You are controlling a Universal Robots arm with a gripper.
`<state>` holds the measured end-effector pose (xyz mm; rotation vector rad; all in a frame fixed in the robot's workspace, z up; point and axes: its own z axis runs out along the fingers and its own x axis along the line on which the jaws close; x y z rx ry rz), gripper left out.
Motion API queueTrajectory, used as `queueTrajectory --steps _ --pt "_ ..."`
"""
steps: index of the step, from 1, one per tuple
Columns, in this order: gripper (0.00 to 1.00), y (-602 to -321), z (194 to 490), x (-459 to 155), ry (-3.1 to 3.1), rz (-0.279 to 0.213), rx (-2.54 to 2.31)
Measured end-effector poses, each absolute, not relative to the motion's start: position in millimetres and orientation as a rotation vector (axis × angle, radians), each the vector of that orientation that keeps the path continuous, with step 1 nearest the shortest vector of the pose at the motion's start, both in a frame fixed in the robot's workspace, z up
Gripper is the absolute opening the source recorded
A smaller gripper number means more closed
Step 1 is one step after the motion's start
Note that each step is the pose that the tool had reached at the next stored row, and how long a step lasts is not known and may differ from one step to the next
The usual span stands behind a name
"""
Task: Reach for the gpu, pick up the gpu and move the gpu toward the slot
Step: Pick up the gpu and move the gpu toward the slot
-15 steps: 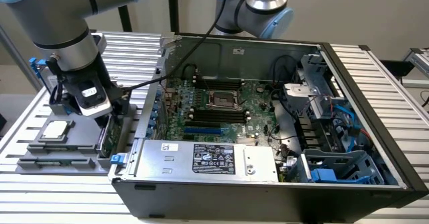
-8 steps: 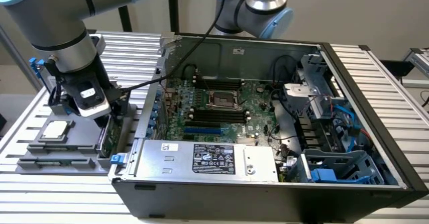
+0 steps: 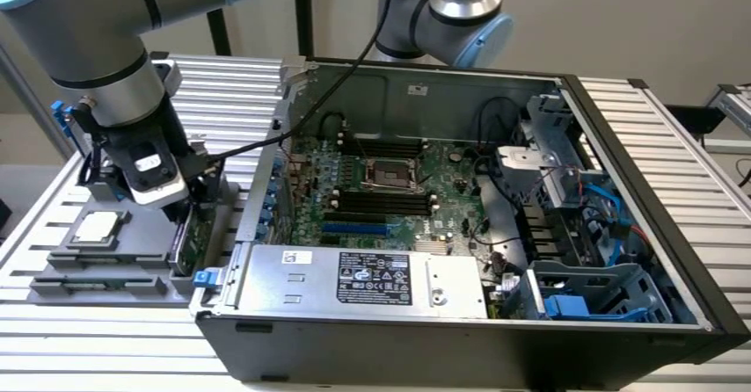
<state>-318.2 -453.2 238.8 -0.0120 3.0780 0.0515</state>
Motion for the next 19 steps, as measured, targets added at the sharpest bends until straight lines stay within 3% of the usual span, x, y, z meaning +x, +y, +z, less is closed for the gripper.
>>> queueTrajectory --steps 3,4,7,9,19 --pt "0.40 -453.1 238.6 -318.3 3.078 0.050 -0.011" --pt "0.33 -453.0 238.5 -318.3 3.078 0.050 -0.011" --pt "0.33 -453.0 238.5 -318.2 3.078 0.050 -0.011" --pt "0.26 -453.0 238.6 -318.2 3.078 0.050 -0.011" --pt "0.26 -453.0 238.8 -314.7 3.102 0.050 -0.010"
